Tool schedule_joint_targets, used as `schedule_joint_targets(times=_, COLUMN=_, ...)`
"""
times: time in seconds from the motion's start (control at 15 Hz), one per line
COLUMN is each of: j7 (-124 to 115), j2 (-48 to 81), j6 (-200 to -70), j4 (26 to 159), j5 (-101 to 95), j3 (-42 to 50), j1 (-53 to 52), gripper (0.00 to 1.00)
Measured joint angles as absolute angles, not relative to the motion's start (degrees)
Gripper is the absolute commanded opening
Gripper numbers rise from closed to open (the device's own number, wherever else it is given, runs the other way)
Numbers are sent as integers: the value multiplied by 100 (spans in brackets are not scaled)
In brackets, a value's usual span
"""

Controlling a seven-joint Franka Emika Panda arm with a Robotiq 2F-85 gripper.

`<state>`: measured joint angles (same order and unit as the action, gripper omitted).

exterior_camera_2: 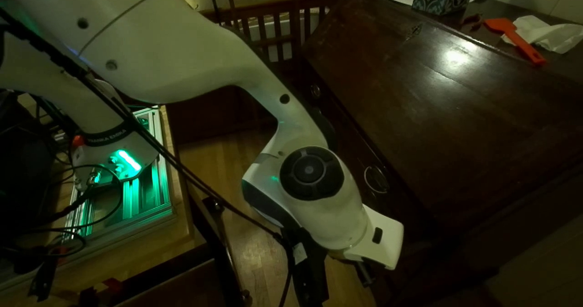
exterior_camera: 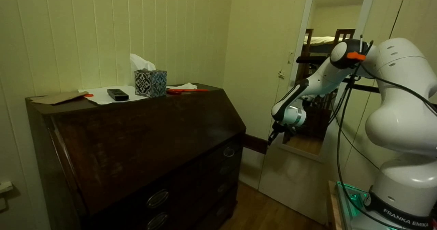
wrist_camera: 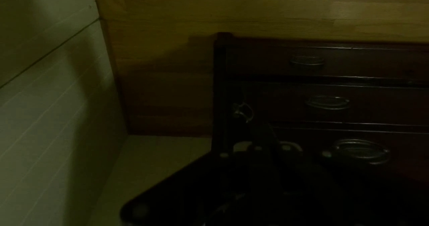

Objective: Push in the wooden board

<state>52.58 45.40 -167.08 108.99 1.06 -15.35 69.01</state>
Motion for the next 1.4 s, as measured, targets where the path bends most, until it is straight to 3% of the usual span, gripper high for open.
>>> schedule_joint_targets(times=0.33, j7=5338, j2=4806, j6=-16825, j4=10694, j5=102, j3=-1613, j1=6941, gripper=0)
schedule_joint_targets(times=1.0, j7=6023, j2=5351, j6=-16875, j4=10322, j5=103, j3=-2682, j1=7640, gripper=0)
schedule_joint_targets(times=1.4, j7=5802, j2=5321, j6=-16870, j4=10256, j5=6, j3=-1819, j1=6918, gripper=0)
